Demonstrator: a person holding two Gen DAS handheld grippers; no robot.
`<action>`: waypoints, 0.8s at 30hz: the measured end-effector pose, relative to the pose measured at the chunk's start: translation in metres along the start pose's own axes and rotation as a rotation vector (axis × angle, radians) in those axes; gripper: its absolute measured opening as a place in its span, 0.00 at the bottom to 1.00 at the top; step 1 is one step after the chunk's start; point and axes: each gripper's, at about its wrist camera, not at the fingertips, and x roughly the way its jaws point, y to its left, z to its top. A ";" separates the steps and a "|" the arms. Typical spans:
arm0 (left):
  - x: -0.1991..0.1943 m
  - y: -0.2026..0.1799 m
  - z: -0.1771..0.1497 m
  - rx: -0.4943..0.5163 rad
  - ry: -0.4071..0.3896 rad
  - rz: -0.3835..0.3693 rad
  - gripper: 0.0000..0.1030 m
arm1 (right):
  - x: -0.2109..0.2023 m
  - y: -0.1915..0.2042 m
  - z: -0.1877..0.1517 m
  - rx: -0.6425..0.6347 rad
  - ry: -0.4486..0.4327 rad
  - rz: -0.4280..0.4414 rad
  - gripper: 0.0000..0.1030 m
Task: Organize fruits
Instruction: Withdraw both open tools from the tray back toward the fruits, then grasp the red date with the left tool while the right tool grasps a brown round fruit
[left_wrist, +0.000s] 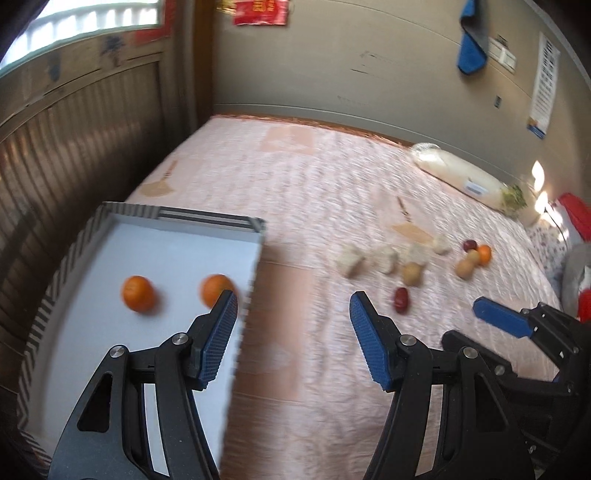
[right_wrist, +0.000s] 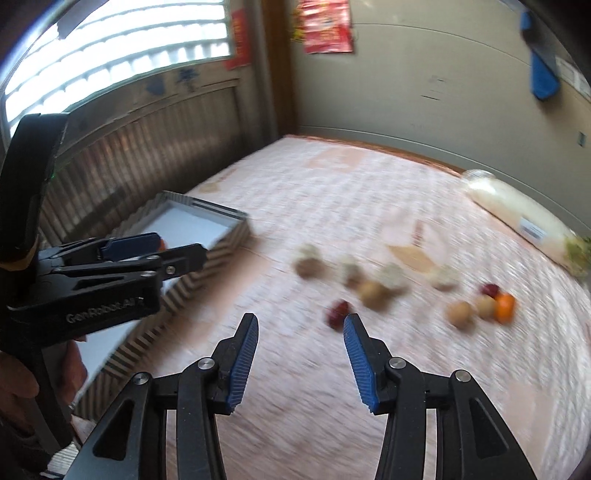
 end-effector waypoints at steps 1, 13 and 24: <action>0.001 -0.004 -0.001 0.007 0.003 -0.004 0.62 | -0.003 -0.006 -0.004 0.006 -0.001 -0.020 0.45; 0.037 -0.056 -0.011 0.111 0.070 -0.042 0.62 | -0.018 -0.072 -0.041 0.137 0.024 -0.105 0.45; 0.074 -0.089 -0.010 0.191 0.110 -0.069 0.62 | -0.005 -0.105 -0.051 0.204 0.055 -0.103 0.45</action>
